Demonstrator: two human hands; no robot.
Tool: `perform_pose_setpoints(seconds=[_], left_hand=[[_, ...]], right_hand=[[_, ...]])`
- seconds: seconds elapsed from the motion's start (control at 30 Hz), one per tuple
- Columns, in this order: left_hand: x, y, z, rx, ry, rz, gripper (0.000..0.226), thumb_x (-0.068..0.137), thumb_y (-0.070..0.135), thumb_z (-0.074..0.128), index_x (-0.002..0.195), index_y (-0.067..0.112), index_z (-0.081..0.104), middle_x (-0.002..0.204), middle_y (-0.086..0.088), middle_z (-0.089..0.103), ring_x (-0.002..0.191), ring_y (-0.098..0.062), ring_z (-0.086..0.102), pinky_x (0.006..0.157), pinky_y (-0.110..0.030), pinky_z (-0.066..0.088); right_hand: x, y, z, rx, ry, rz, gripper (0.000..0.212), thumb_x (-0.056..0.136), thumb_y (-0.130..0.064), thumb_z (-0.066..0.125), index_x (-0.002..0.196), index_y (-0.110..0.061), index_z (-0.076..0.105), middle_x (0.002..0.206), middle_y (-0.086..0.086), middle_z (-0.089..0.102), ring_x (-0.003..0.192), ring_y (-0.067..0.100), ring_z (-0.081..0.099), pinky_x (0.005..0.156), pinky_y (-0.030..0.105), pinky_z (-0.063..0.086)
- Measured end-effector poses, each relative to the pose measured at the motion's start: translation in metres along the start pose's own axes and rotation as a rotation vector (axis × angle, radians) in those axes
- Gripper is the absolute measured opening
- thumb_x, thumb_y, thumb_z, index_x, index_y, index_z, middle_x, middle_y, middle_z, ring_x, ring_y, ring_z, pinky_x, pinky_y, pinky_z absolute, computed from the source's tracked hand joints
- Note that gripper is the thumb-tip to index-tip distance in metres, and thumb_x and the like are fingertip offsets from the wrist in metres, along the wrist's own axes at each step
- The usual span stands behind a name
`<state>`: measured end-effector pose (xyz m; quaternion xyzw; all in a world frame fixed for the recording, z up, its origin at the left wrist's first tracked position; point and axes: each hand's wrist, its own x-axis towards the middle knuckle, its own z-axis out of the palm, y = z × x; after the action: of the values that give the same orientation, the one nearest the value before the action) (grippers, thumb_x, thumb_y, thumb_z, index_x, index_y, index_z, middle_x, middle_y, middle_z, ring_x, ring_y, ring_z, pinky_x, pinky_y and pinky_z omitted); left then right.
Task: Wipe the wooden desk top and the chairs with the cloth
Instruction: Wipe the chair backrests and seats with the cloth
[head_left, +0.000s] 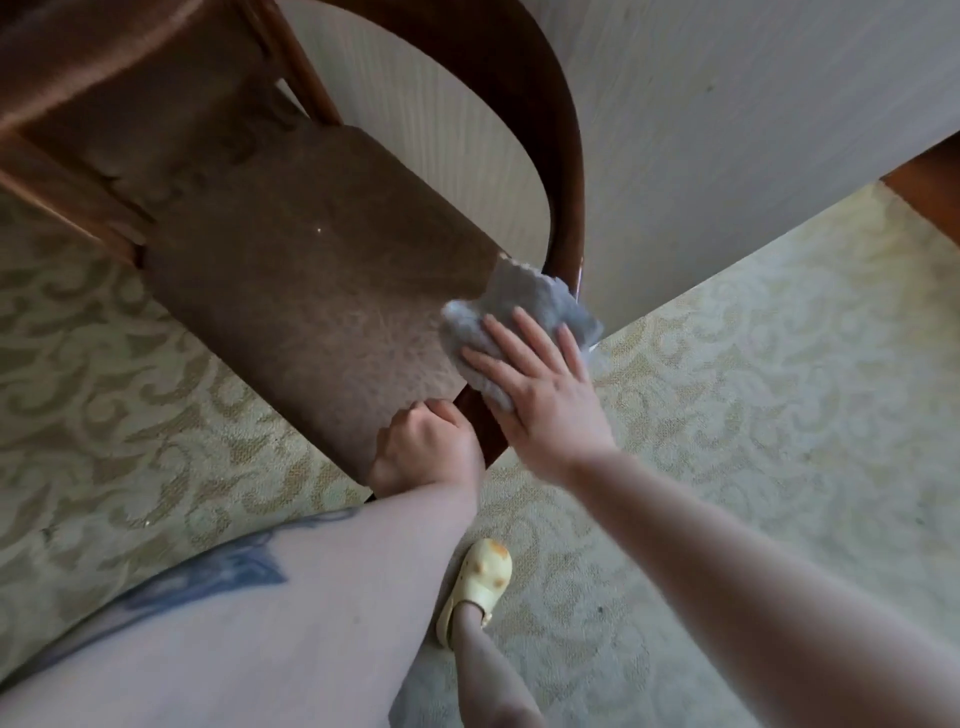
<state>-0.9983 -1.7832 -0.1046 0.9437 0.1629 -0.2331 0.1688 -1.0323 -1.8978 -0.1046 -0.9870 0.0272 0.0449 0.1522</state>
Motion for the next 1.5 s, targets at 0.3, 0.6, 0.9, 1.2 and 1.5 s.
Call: perform_pose_setpoints(seconds=[0.3,0.6,0.9,1.2,1.5], left_hand=[[-0.002,0.0,0.0,0.059,-0.008,-0.001,0.048,0.096,0.031,0.022,0.103,0.016,0.067,0.111,-0.007,0.065,0.103,-0.031,0.058,0.077,-0.036,0.039],[-0.003,0.001,-0.003,0.072,-0.027,0.005,0.047,0.097,0.03,0.022,0.104,0.015,0.066,0.112,-0.009,0.065,0.103,-0.032,0.057,0.074,-0.034,0.033],[-0.004,0.002,-0.002,0.088,-0.023,-0.003,0.046,0.097,0.031,0.023,0.104,0.016,0.065,0.11,-0.009,0.065,0.102,-0.031,0.058,0.073,-0.034,0.032],[-0.004,0.002,-0.002,0.097,-0.007,-0.004,0.046,0.096,0.032,0.023,0.104,0.017,0.065,0.11,-0.01,0.066,0.101,-0.032,0.059,0.072,-0.033,0.032],[-0.005,0.001,-0.003,0.102,0.013,0.009,0.045,0.096,0.03,0.023,0.102,0.017,0.065,0.108,-0.011,0.066,0.099,-0.034,0.059,0.072,-0.034,0.033]], right_hand=[[0.008,-0.007,0.009,0.184,0.263,0.272,0.044,0.095,-0.028,0.042,0.137,-0.026,0.053,0.157,-0.005,0.028,0.148,0.018,0.011,0.12,0.042,0.005],[0.02,0.01,-0.001,0.049,0.259,0.15,0.037,0.094,-0.027,0.048,0.129,-0.021,0.061,0.147,-0.002,0.045,0.144,0.019,0.026,0.119,0.043,0.008],[0.003,0.034,-0.006,0.086,0.204,0.01,0.041,0.098,-0.027,0.046,0.139,-0.023,0.051,0.153,-0.001,0.036,0.145,0.018,0.024,0.118,0.044,0.017],[0.015,0.037,-0.007,0.021,0.089,-0.204,0.042,0.097,-0.029,0.04,0.136,-0.021,0.054,0.151,0.0,0.039,0.144,0.019,0.027,0.119,0.038,0.011],[0.023,0.02,0.001,0.101,0.2,0.025,0.04,0.096,-0.027,0.044,0.134,-0.022,0.057,0.152,0.0,0.039,0.145,0.02,0.023,0.12,0.039,0.006]])
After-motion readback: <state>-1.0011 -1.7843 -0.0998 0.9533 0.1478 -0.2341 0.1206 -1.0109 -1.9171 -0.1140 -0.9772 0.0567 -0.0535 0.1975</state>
